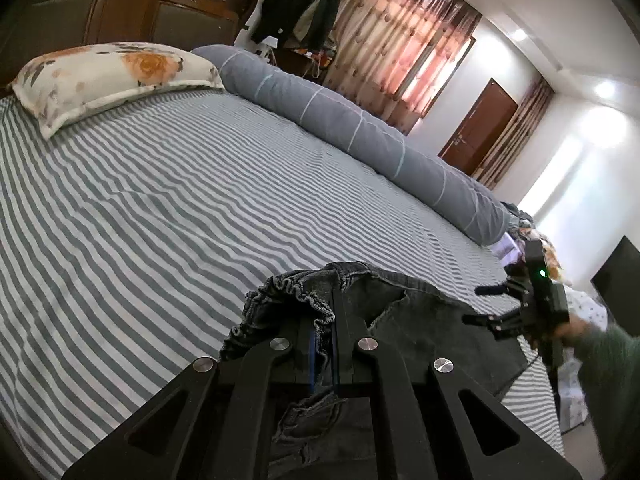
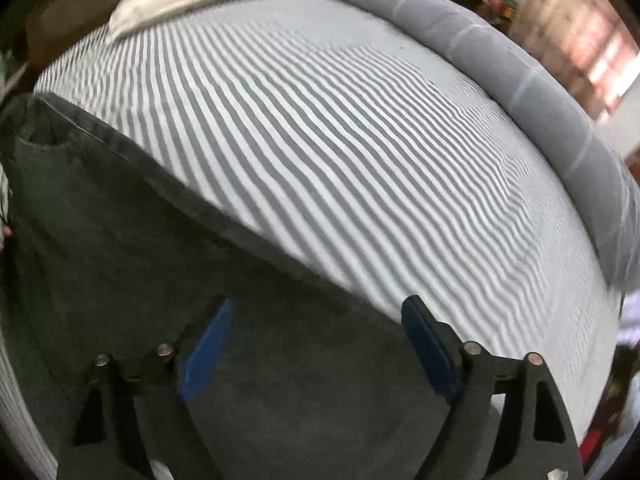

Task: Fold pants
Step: 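Lift the leg hem with the right gripper and fold it toward the left gripper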

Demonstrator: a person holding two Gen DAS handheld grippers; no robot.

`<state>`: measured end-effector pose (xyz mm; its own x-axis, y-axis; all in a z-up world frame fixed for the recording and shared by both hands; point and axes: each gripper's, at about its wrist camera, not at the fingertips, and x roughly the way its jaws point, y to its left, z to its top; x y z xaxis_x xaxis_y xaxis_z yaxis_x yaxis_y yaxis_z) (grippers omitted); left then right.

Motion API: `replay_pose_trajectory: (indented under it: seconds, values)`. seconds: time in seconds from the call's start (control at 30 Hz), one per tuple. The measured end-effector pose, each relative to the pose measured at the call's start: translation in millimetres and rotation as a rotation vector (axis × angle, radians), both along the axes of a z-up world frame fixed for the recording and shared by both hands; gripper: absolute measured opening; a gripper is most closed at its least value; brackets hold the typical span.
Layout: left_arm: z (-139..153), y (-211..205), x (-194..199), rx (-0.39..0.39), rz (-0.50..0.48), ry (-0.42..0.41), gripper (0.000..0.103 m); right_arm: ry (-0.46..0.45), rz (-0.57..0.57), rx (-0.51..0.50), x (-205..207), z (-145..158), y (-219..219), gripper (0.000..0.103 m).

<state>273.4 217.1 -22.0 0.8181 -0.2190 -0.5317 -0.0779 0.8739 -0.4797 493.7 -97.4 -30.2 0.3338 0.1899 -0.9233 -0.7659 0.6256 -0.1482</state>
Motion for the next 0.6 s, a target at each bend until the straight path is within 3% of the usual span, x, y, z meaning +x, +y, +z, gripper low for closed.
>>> replay_pose_trajectory:
  seconds: [0.17,0.4,0.53,0.6]
  values:
    - [0.4,-7.2,-2.1,0.049,0.017,0.001,0.005,0.195,0.103,-0.026,31.9,-25.3,-0.4,0.073]
    - [-2.3,-12.7,-4.7,0.089,0.032,-0.003,0.005,0.319,0.141,0.006,62.5,-47.0,-1.8,0.07]
    - [-4.2,-12.0,-2.1,0.083,0.028,0.012,0.005,0.39,0.152,-0.011,62.5,-67.8,-6.2,0.05]
    - [-5.6,-11.6,-1.3,0.083,0.027,0.016,0.005,0.37,0.152,-0.007,58.9,-69.8,-8.8,0.043]
